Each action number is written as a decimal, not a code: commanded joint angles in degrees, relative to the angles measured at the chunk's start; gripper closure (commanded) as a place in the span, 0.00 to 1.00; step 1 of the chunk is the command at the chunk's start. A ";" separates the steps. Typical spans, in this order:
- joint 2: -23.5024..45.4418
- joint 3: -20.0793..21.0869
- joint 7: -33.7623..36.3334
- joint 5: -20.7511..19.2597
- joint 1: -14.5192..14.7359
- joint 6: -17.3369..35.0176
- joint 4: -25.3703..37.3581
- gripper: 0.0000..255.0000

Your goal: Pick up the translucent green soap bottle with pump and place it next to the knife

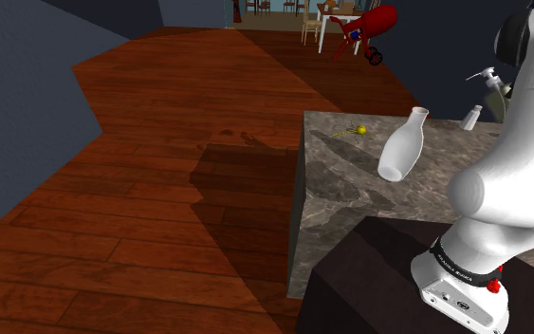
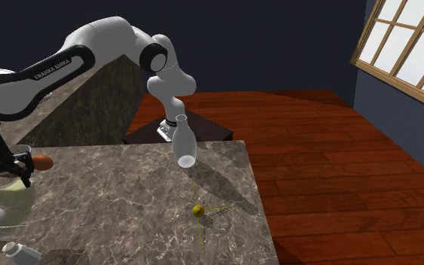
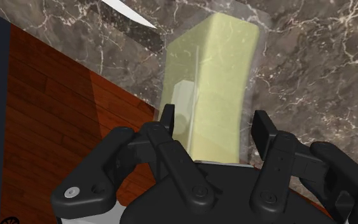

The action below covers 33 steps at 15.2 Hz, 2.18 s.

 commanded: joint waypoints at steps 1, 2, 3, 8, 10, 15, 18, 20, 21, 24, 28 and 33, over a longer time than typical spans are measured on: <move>1.40 0.59 -0.74 0.98 -0.90 0.73 0.39 1.00; 1.54 0.69 -0.94 1.16 -0.85 1.38 -0.18 1.00; 1.70 0.80 -1.15 1.35 -0.80 2.02 -0.73 1.00; 2.65 1.44 -2.23 2.42 -0.70 5.11 -3.21 1.00; 3.11 1.73 -2.68 2.90 -0.72 6.30 -4.08 1.00; 4.42 2.58 -3.83 4.23 -0.92 9.15 -5.97 1.00; 5.25 3.10 -4.49 5.03 -1.11 10.65 -6.85 1.00; 5.26 3.09 -4.50 5.04 -1.10 10.65 -6.85 1.00; 5.26 3.08 -4.50 5.04 -1.09 10.65 -6.85 1.00; 5.27 3.06 -4.51 5.06 -1.08 10.64 -6.84 1.00; 5.33 3.02 -4.46 5.01 -1.22 10.29 -6.44 0.00; 4.17 2.44 -4.10 4.27 -0.74 9.51 -6.66 0.00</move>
